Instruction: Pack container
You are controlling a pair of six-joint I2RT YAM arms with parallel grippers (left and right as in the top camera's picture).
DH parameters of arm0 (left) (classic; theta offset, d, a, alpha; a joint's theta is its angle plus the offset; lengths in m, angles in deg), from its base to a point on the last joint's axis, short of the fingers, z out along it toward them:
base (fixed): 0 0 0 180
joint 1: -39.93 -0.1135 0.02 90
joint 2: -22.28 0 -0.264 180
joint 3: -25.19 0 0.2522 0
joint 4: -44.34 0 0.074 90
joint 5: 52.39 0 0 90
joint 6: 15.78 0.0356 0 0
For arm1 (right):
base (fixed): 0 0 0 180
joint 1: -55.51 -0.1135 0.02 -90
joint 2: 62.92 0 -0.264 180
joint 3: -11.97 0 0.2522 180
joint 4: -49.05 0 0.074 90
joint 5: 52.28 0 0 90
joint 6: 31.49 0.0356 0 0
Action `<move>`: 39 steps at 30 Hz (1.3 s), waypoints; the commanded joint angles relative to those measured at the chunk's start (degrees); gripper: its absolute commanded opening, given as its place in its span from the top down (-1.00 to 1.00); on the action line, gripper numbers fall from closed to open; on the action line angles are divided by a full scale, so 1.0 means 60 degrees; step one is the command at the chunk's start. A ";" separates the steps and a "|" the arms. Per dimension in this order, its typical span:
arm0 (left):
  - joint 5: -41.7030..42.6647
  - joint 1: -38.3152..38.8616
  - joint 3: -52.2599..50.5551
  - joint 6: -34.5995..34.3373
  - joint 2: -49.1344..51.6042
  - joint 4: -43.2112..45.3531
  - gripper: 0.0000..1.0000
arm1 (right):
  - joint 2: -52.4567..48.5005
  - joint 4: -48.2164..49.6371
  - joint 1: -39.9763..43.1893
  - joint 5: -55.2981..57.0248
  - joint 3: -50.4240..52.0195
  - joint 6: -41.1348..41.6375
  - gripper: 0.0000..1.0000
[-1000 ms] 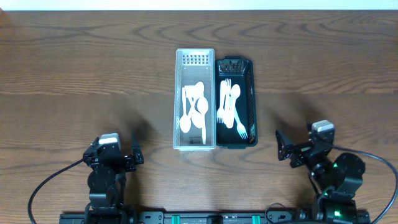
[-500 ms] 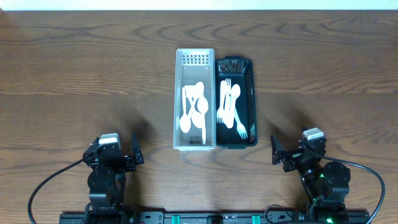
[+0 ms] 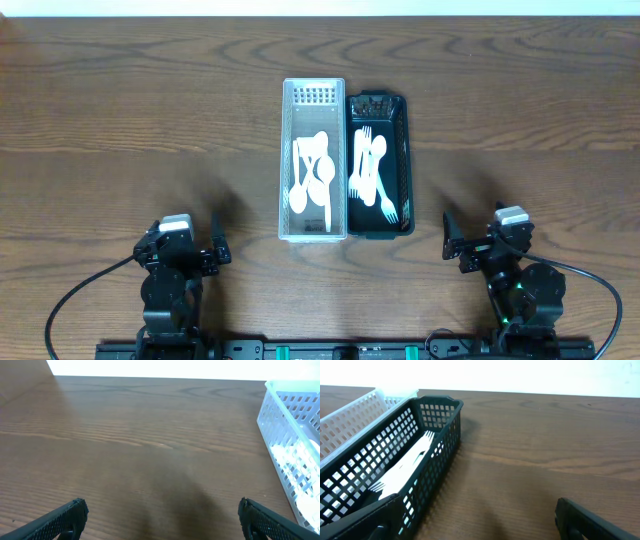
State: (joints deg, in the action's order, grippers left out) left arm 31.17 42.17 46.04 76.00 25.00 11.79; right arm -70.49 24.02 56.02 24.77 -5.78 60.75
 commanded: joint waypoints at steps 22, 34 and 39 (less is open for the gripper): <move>-0.0113 -0.0076 -0.0215 0.0131 -0.0106 -0.0025 -0.96 | 0.1217 -0.0015 -0.0098 0.0189 0.0058 -0.0102 -0.98; -0.0113 -0.0076 -0.0215 0.0131 -0.0106 -0.0025 -0.96 | 0.1217 -0.0011 -0.0098 0.0189 0.0058 -0.0102 -0.98; -0.0113 -0.0076 -0.0215 0.0131 -0.0106 -0.0025 -0.96 | 0.1217 -0.0015 -0.0098 0.0189 0.0058 -0.0102 -0.99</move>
State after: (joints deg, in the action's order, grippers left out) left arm 31.15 42.17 46.04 76.00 25.00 11.79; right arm -63.73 23.98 56.02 25.60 -5.78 60.75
